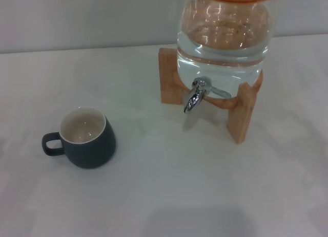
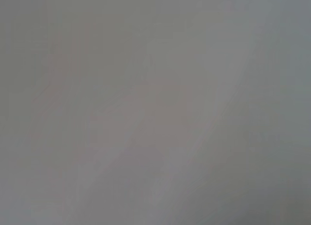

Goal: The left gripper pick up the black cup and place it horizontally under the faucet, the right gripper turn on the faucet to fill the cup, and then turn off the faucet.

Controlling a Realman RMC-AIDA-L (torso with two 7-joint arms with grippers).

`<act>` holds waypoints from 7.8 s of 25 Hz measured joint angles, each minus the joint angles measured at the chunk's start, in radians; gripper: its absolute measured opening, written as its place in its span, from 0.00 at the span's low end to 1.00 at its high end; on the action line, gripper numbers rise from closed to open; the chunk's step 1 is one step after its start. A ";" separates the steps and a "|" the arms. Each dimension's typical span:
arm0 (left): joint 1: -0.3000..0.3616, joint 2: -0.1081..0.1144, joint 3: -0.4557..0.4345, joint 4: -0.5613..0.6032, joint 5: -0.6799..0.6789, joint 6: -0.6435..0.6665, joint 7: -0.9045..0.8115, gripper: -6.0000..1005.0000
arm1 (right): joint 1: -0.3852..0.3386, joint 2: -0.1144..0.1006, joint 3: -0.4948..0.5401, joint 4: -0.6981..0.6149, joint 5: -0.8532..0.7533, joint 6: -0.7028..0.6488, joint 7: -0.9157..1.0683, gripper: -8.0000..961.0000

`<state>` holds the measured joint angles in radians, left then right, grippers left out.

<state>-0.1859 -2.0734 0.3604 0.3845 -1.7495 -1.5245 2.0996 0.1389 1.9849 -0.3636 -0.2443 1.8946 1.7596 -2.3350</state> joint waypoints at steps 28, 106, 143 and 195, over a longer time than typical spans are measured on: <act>-0.041 -0.007 0.002 -0.035 0.373 0.117 0.040 0.89 | -0.004 -0.017 0.002 -0.003 0.004 -0.022 0.000 0.86; -0.373 -0.013 0.002 -0.262 0.396 0.323 0.187 0.18 | 0.067 0.011 -0.002 -0.003 0.008 -0.070 -0.007 0.85; -0.640 -0.026 -0.007 -0.568 0.420 0.588 0.417 0.19 | 0.075 0.014 -0.011 0.001 0.006 -0.068 -0.012 0.84; -0.300 -0.008 -0.008 -0.295 0.395 0.255 0.321 0.72 | 0.013 0.014 -0.098 -0.280 -0.117 0.002 0.260 0.83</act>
<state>-0.4861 -2.0818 0.3527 0.0893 -1.3543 -1.2690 2.4211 0.1514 1.9984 -0.4621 -0.5244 1.7772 1.7617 -2.0747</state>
